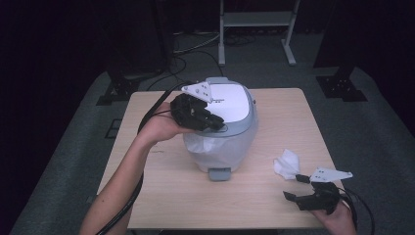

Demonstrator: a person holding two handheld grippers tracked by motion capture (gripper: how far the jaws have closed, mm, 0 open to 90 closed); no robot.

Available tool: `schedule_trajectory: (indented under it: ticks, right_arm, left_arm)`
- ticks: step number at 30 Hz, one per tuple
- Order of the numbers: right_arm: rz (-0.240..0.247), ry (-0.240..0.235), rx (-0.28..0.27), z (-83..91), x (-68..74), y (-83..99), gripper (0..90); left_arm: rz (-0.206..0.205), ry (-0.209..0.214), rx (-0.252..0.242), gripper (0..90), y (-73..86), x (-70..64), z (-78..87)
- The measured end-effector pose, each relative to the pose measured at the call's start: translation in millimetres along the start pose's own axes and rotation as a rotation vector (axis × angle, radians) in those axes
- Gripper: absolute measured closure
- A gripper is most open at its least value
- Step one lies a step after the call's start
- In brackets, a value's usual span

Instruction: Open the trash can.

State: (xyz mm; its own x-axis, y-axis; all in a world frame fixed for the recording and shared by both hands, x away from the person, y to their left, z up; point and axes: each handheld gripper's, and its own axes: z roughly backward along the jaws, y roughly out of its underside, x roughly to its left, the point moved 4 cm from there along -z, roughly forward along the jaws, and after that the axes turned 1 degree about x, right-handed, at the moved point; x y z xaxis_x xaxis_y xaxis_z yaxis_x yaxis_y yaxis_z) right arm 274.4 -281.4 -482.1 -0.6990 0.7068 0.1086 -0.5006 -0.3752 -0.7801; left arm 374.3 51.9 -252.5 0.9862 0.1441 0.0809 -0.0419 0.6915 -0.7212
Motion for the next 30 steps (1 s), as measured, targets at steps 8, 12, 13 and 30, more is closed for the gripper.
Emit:
schedule_trajectory:
  ticks: [8, 12, 13, 30]
  right_arm:
    - [0.001, 0.0, 0.003, -0.3, 0.3, -0.1, 17.1]
    - [0.001, 0.005, -0.002, 0.8, 0.0, -0.8, 17.1]
    - [0.001, 0.006, -0.006, 1.5, -0.5, -1.0, 17.1]
    - [-0.002, 0.006, -0.006, 2.9, -0.4, -0.6, 17.1]
  left_arm:
    - [-0.01, -0.011, -0.048, 82.1, 5.8, 0.4, 0.2]
    - [0.015, -0.011, -0.07, 83.8, 7.6, 1.1, 0.0]
    - [0.02, -0.01, -0.074, 83.8, 8.2, 1.3, 0.1]
    - [-0.015, -0.046, -0.06, 86.7, 9.1, -2.5, -0.4]
